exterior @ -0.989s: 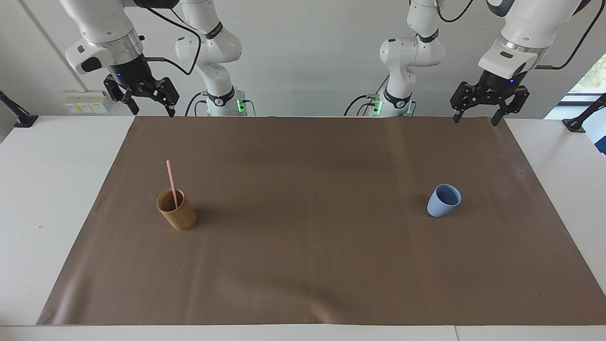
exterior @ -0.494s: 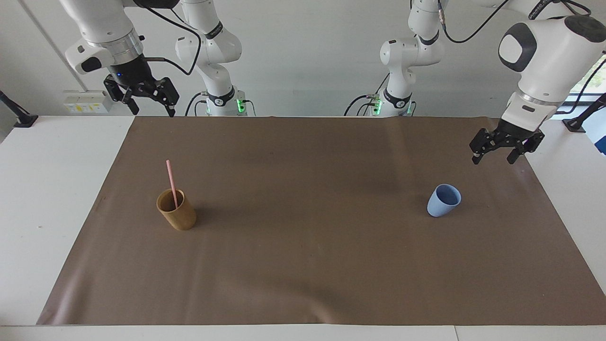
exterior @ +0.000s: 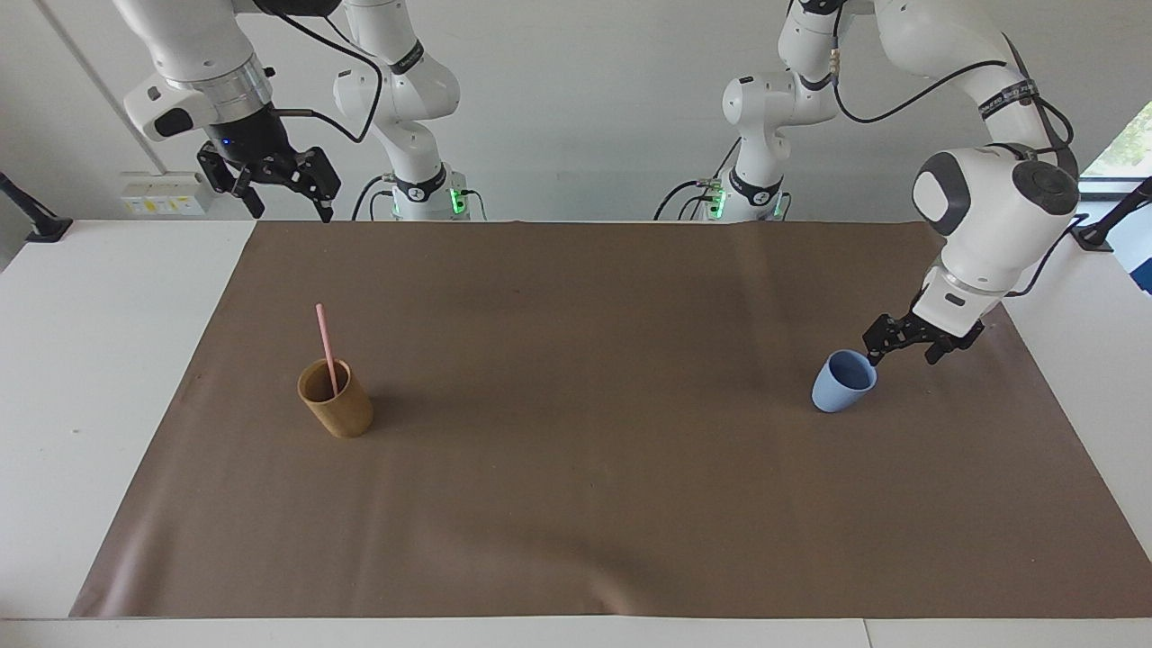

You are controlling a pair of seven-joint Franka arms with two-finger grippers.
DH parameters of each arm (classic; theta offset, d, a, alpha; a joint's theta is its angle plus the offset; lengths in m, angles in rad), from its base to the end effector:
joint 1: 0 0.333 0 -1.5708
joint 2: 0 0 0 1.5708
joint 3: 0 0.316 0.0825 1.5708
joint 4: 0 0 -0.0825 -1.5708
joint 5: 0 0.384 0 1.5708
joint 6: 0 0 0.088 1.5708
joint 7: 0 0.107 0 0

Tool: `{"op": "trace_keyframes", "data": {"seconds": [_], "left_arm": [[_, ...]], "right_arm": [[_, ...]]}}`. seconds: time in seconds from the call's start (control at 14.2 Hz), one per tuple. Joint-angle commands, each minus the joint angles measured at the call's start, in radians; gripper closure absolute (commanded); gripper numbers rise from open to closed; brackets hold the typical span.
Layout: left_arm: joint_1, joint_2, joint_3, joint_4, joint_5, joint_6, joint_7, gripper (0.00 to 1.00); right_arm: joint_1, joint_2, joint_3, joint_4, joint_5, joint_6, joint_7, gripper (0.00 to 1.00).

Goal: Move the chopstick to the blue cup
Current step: 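Reach the left gripper to the white-and-blue cup and grasp it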

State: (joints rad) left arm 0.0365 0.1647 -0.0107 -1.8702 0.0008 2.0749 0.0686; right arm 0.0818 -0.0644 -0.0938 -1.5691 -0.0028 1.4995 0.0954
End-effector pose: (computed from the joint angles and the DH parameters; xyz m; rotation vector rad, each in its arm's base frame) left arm 0.6055 0.0159 0.4297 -3.1394 0.0675 -0.0628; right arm 0.5272 -0.0085 0.6537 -3.1340 0.1684 0.0088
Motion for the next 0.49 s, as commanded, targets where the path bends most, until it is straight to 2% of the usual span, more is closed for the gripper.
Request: {"op": "trace_keyframes", "data": {"seconds": [0.0, 0.21, 0.42], "left_arm": [[0.019, 0.021, -0.008, -0.033, -0.010, 0.057, 0.020, 0.00], [0.031, 0.067, -0.008, -0.070, -0.010, 0.134, 0.020, 0.00], [0.026, 0.064, -0.008, -0.122, -0.010, 0.198, 0.019, 0.00]], "right_arm": [[-0.014, -0.020, 0.008, -0.020, -0.002, 0.001, -0.014, 0.00], [-0.014, -0.020, 0.008, -0.020, -0.002, -0.001, -0.014, 0.00], [-0.014, -0.018, 0.008, -0.020, -0.002, -0.001, -0.014, 0.00]]}}
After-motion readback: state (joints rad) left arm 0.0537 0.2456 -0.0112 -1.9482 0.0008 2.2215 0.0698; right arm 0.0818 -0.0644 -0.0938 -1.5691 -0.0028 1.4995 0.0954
